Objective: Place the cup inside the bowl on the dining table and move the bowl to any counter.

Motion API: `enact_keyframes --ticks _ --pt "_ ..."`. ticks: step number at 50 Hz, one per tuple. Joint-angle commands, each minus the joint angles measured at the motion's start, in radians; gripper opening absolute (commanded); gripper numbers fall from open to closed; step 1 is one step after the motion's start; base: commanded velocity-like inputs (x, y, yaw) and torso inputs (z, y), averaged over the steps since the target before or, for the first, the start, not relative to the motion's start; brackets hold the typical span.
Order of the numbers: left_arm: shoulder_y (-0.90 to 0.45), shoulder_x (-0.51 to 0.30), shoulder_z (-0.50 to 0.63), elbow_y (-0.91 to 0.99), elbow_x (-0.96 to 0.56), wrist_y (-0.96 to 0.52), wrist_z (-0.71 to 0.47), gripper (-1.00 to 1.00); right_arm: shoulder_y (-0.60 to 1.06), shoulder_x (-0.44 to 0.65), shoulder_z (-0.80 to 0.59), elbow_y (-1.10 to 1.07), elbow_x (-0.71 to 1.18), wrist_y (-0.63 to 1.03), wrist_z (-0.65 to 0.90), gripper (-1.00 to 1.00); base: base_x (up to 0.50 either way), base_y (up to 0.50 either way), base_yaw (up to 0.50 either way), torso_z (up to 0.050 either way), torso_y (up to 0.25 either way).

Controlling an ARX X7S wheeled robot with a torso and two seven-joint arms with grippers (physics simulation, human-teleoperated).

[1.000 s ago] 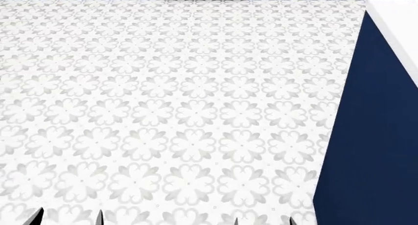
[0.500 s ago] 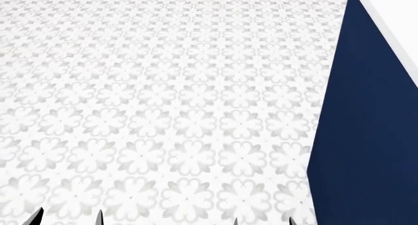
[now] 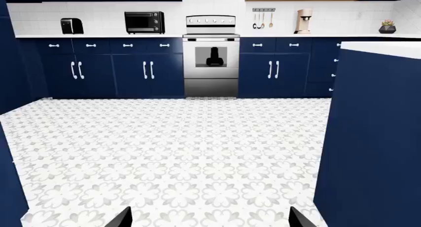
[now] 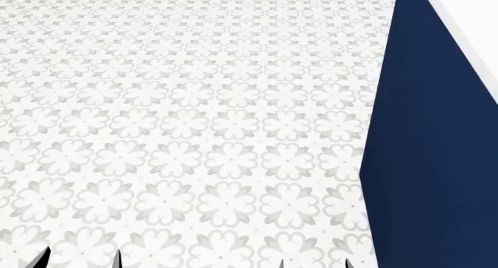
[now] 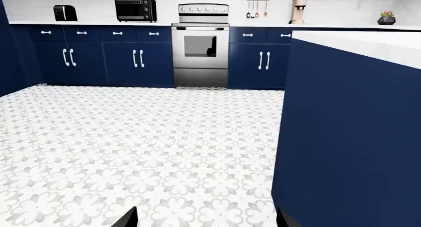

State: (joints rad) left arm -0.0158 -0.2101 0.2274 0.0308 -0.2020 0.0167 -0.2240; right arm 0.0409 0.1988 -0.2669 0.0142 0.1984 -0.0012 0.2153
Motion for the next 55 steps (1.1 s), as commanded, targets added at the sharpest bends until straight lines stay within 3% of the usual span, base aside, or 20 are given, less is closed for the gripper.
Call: enact_keyframes --ticks 1,19,55 --pt "0.000 -0.007 0.002 -0.005 -0.006 0.007 -0.002 1.00 0.001 0.003 -0.003 0.001 0.006 -0.003 0.006 1.00 -0.50 -0.14 0.00 0.000 0.000" --pt "0.000 -0.013 0.011 0.003 -0.011 0.004 -0.010 1.00 -0.003 0.009 -0.009 -0.004 0.024 -0.026 0.000 1.00 -0.38 -0.40 0.00 0.000 0.000" --pt "-0.003 -0.022 0.028 0.003 -0.021 0.008 -0.025 1.00 0.003 0.021 -0.027 0.000 0.029 -0.031 0.014 1.00 -0.07 -0.50 0.00 0.000 0.000"
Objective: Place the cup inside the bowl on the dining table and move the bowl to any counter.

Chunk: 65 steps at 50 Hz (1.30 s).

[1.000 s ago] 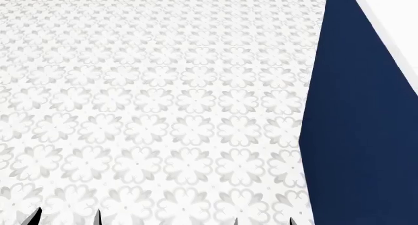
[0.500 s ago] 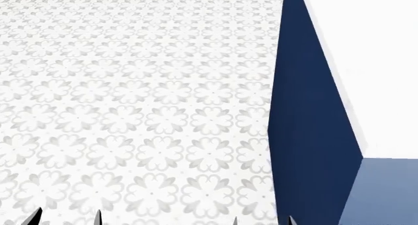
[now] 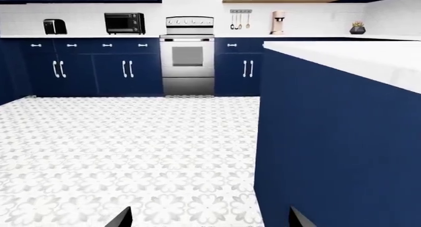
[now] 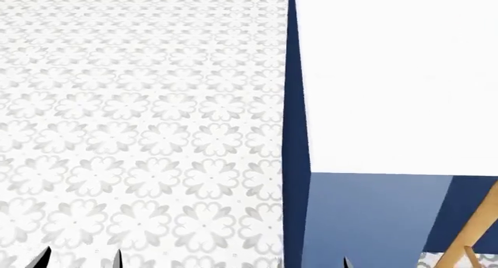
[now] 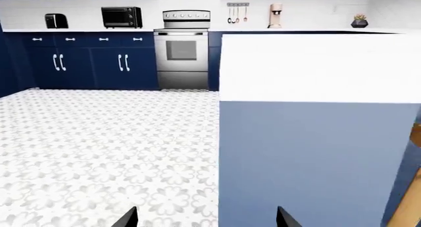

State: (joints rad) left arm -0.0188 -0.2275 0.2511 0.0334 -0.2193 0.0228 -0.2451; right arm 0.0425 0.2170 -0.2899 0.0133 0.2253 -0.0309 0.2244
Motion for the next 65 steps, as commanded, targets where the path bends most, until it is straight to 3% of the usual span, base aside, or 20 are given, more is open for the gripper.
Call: enact_keyframes --ticks 1,18,41,65 --pt "0.000 -0.005 0.004 0.000 -0.004 0.002 -0.003 1.00 0.001 0.003 -0.004 0.001 0.003 -0.002 0.005 1.00 -0.09 -0.50 0.00 0.000 0.000" --pt "-0.025 -0.028 0.083 -0.019 0.091 -0.016 -0.002 1.00 -0.033 -0.008 0.027 -0.013 0.059 -0.013 0.033 1.00 -0.14 -0.47 0.00 0.000 0.000" --pt "-0.014 -0.022 0.016 -0.016 -0.046 -0.032 0.002 1.00 -0.011 0.024 -0.006 -0.021 0.017 0.033 0.050 1.00 -0.23 -0.40 0.00 0.000 0.000" --pt "-0.015 -0.023 0.029 -0.019 -0.048 -0.021 -0.011 1.00 -0.005 0.030 -0.020 -0.015 0.020 0.025 0.055 1.00 -0.01 -0.50 0.00 0.000 0.000"
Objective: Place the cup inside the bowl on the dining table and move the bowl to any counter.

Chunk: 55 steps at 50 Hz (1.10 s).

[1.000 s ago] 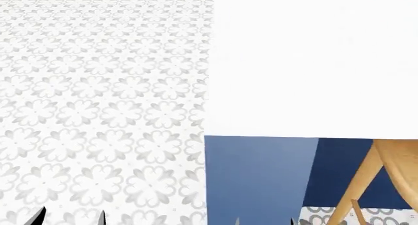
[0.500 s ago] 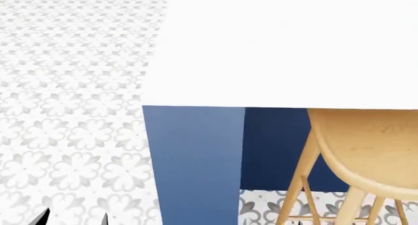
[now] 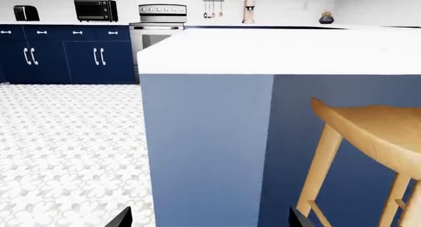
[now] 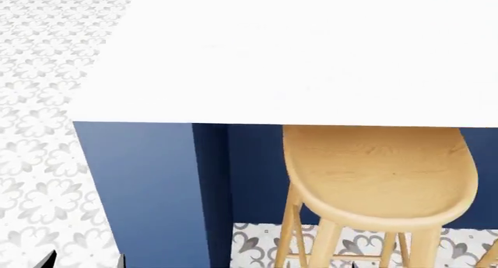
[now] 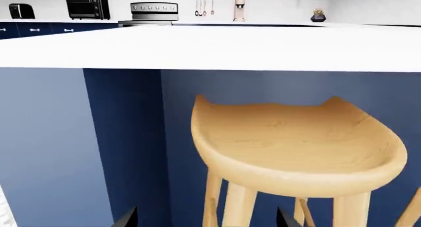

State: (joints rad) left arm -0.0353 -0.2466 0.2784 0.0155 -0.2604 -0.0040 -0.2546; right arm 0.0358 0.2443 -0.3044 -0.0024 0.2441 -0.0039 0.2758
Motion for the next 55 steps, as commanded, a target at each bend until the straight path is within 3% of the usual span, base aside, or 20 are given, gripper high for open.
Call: enact_keyframes --ticks 1,55 --pt "0.002 -0.005 0.001 -0.001 -0.007 0.007 -0.002 1.00 0.002 0.003 -0.006 0.001 0.001 -0.002 0.004 1.00 0.00 -0.50 0.00 0.000 0.000" --pt "0.000 -0.020 0.023 0.001 -0.019 0.013 -0.020 1.00 0.006 0.020 -0.031 0.000 0.012 -0.010 0.016 1.00 0.04 -0.50 0.00 0.000 0.000"
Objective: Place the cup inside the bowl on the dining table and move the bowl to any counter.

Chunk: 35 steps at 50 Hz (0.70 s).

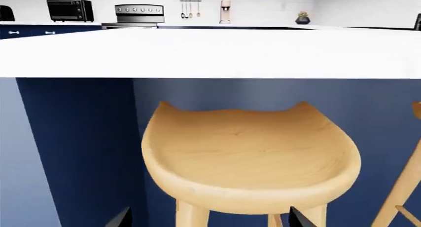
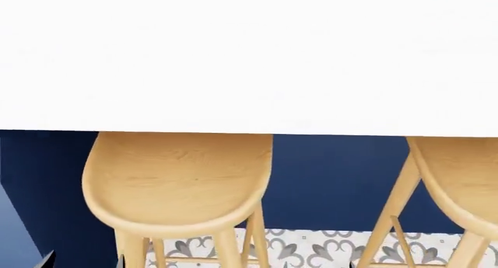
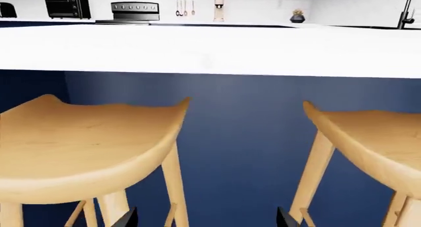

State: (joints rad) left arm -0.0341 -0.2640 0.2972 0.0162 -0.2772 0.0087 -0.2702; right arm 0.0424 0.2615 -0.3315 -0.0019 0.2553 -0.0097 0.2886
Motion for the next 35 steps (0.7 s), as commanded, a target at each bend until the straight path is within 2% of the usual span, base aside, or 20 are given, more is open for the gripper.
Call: enact_keyframes --ticks 1,35 --pt "-0.001 -0.003 0.005 0.001 -0.002 0.001 -0.004 1.00 0.000 0.003 -0.004 0.000 0.001 -0.004 0.004 1.00 0.14 -0.50 0.00 0.000 0.000" --pt "-0.005 -0.012 0.016 -0.002 -0.010 0.004 -0.012 1.00 0.004 0.008 -0.012 0.007 0.016 -0.006 0.014 1.00 0.01 -0.50 0.00 0.000 0.000"
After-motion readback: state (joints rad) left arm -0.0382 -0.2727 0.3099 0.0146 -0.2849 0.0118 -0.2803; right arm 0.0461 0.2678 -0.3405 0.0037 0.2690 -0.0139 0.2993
